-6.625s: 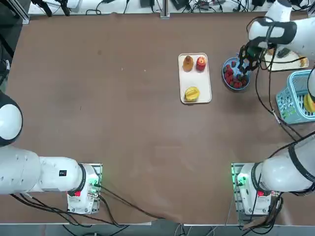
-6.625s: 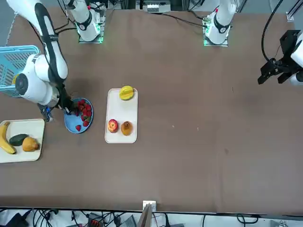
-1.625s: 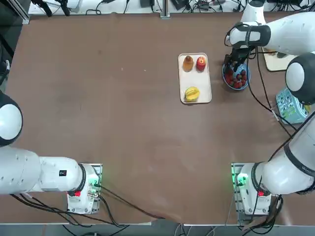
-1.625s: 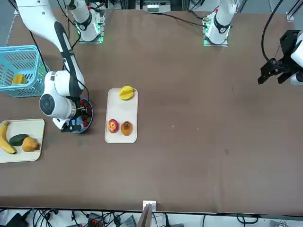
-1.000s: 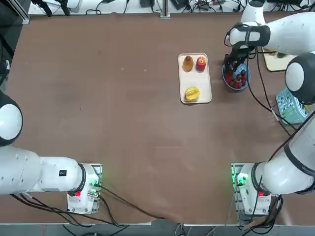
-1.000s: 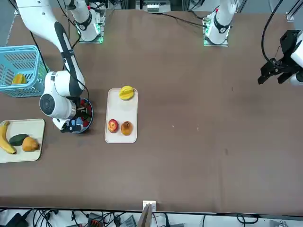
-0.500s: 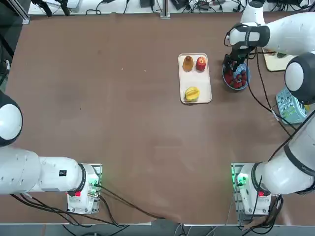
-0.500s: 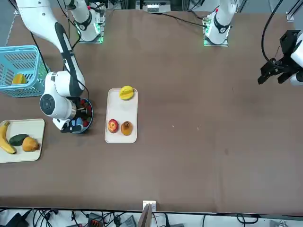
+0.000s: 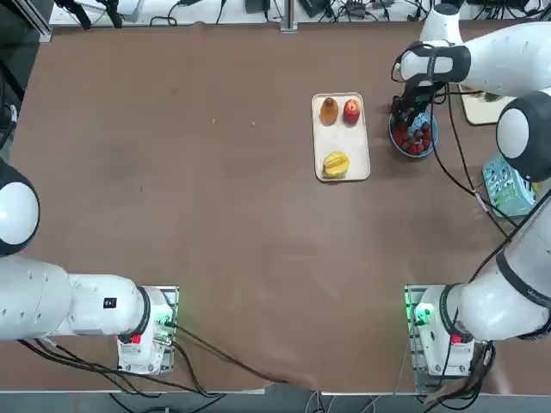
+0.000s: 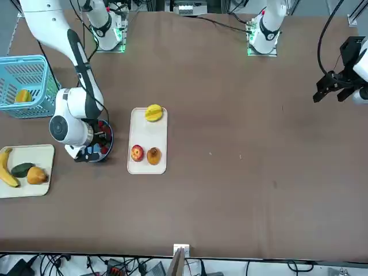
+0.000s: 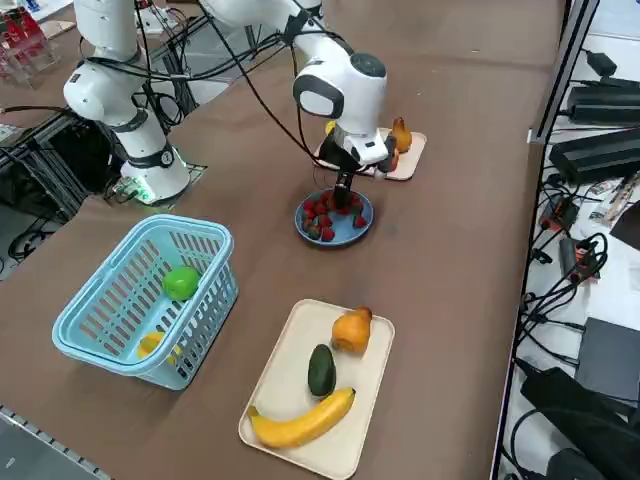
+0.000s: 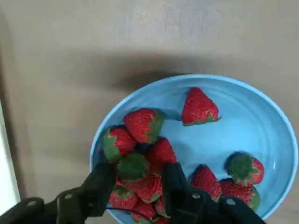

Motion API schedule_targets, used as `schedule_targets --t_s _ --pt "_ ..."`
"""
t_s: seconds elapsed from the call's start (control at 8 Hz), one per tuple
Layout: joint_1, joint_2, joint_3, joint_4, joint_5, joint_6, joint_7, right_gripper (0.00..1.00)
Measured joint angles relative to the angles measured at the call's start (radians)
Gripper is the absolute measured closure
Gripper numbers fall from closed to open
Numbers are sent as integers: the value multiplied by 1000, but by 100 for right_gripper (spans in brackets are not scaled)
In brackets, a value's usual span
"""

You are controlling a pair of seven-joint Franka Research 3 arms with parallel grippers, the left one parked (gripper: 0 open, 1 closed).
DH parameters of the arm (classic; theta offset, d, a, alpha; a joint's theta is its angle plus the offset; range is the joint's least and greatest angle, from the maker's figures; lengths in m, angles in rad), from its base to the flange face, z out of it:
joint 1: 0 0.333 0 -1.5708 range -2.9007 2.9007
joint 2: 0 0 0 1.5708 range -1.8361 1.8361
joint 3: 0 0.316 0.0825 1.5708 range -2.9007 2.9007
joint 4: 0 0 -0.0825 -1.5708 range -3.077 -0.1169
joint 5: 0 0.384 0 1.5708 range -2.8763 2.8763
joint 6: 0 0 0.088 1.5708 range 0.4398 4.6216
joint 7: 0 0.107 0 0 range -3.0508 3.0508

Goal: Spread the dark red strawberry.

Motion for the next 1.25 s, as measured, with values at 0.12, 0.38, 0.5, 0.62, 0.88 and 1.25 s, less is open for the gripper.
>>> schedule_targets --t_s 0.12,0.38,0.5,0.62,0.88,1.25 --pt "0 0 0 2 0 0 0 39" --pt "0 0 0 4 0 0 0 40" --pt "1 0 0 4 0 0 0 41" --pt "1 0 0 4 0 0 0 42" --pt "6 0 1 4 0 0 0 49" --pt "8 -1 0 8 -1 -3 0 63"
